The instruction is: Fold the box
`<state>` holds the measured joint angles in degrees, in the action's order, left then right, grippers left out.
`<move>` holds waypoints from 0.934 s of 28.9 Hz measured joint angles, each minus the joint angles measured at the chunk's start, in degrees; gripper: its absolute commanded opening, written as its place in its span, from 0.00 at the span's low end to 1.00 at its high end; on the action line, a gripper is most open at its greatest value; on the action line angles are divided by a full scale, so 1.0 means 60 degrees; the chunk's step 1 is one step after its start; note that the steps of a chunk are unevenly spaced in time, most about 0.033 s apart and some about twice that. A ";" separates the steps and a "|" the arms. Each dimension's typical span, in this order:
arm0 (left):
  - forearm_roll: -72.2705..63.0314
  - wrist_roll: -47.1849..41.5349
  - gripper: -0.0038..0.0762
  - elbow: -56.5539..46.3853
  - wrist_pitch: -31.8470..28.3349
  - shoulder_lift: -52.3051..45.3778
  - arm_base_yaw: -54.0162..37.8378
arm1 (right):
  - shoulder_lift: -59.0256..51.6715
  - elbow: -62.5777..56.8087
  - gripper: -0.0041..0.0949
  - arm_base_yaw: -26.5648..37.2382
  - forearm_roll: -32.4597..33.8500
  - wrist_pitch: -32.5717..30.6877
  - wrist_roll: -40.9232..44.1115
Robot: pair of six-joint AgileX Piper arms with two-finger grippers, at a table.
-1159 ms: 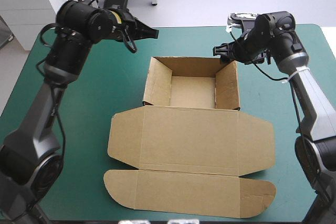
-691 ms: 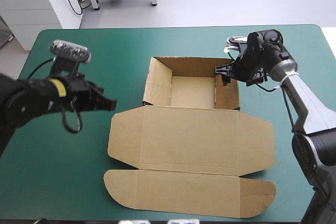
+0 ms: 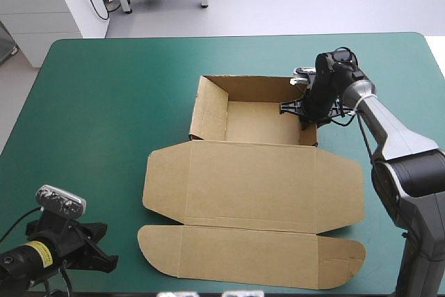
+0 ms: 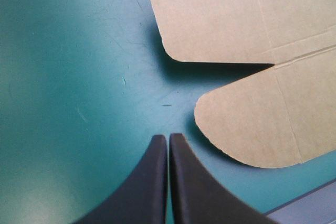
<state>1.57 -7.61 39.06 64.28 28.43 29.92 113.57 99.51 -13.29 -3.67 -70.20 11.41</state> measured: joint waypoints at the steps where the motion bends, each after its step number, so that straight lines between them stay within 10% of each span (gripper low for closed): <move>1: -0.0010 0.0000 0.04 -0.0141 0.0000 -0.0148 0.0000 | 0.0000 0.0134 0.04 0.0000 0.0000 -0.0036 -0.0018; 9: -0.0188 0.0000 0.04 -0.0290 -0.0078 -0.0477 0.0000 | -0.0289 0.2206 0.02 0.0541 0.0005 -0.0150 -0.0414; 27: -0.0190 0.0000 0.04 -0.0290 -0.0126 -0.0486 0.0000 | -0.2110 0.2997 0.02 0.6405 0.0435 -0.0231 -0.1547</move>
<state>0.43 -7.61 37.32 63.53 25.52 29.92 100.91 117.49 25.14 -1.05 -71.59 2.13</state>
